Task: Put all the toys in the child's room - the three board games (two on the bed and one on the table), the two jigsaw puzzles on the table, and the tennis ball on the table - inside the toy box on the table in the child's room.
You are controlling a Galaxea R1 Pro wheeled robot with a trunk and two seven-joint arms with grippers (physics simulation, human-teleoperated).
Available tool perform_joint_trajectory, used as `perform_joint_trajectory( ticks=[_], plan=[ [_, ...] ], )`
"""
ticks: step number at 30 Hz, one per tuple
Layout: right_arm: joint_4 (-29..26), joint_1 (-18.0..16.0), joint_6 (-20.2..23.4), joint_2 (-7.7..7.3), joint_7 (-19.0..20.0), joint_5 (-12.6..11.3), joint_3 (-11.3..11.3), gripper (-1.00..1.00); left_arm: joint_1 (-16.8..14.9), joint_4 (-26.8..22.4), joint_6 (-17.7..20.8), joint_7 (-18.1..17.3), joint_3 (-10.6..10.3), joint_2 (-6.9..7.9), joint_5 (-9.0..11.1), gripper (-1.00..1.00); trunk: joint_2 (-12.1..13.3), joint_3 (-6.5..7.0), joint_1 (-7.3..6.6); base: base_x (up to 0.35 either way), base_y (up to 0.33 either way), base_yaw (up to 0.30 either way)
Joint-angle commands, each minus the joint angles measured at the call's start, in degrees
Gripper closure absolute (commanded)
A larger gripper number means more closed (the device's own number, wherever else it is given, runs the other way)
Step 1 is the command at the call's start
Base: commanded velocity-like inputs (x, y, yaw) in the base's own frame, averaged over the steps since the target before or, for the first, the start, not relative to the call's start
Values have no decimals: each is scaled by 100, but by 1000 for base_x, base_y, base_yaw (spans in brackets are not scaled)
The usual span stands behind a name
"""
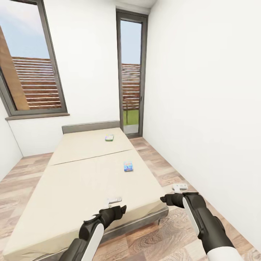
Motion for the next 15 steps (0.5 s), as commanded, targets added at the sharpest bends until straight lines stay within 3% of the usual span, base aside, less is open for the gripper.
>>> perform_joint_trajectory(
  ticks=[1, 7, 9, 12, 14, 15],
  plan=[
    [-7, -3, 25, -3, 11, 3, 4, -100, -3, -8, 17, 58, -8, 1, 60, -100, -4, -6, 0, 0, 0, 0],
    [-126, 41, 38, 7, 46, 5, 10, -100, 29, -66, 20, 393, -82, 4, 203, -100, -4, -6, 0, 0, 0, 0],
    [-206, 49, 59, 10, 55, 6, 13, -100, 36, -87, 23, 477, -9, 7, 420, -100, -4, -6, 0, 0, 0, 0],
    [-260, 54, 69, 11, 58, 6, 13, -100, 39, -94, 25, 509, 37, 10, 558, -100, -4, -6, 0, 0, 0, 0],
    [-371, 60, 86, 11, 62, 6, 9, -100, 43, -105, 29, 554, 123, 24, 837, -100, -4, -6, 0, 0, 0, 10],
    [-371, 60, 86, 11, 62, 6, 9, -100, 43, -105, 29, 554, 123, 24, 837, -100, -4, -6, 0, 0, 0, 15]
  ],
)
